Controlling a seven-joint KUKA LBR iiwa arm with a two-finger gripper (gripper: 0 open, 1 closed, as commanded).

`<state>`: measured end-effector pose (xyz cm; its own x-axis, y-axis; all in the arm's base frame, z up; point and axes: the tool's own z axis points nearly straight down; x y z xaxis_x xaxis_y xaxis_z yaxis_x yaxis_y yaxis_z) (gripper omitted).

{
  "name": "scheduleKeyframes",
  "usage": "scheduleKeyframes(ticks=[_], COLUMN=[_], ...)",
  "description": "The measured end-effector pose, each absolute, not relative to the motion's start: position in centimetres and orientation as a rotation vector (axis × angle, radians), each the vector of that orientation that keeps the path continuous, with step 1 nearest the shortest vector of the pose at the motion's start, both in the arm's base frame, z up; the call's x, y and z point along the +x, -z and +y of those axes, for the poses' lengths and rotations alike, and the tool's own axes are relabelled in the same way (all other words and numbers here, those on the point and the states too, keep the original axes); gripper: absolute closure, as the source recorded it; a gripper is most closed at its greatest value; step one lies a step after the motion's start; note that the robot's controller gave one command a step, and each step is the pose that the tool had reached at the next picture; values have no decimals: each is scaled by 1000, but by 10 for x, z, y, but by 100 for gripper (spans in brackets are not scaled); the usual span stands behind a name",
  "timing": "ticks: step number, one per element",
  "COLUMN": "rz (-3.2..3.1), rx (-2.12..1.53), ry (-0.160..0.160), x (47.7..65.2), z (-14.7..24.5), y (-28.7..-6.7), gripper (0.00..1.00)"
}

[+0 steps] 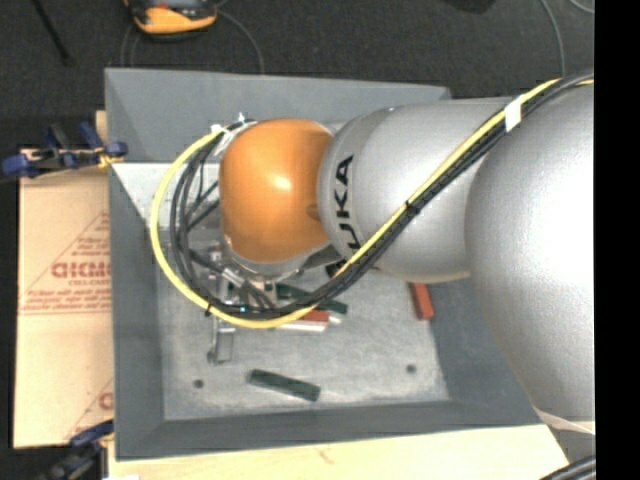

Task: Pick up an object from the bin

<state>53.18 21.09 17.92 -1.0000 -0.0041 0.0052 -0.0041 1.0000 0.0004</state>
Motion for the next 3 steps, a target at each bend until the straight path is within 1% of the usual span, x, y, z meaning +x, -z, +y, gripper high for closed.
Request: scheduleKeyframes(ticks=[1, 2, 3], rz=[-3144, -3143, -3145], rx=[1, 119, 191], ry=[4, 2, 2], x=[534, 521, 528], z=[210, 173, 164], y=[-184, -175, -118], gripper=[0, 0, 0])
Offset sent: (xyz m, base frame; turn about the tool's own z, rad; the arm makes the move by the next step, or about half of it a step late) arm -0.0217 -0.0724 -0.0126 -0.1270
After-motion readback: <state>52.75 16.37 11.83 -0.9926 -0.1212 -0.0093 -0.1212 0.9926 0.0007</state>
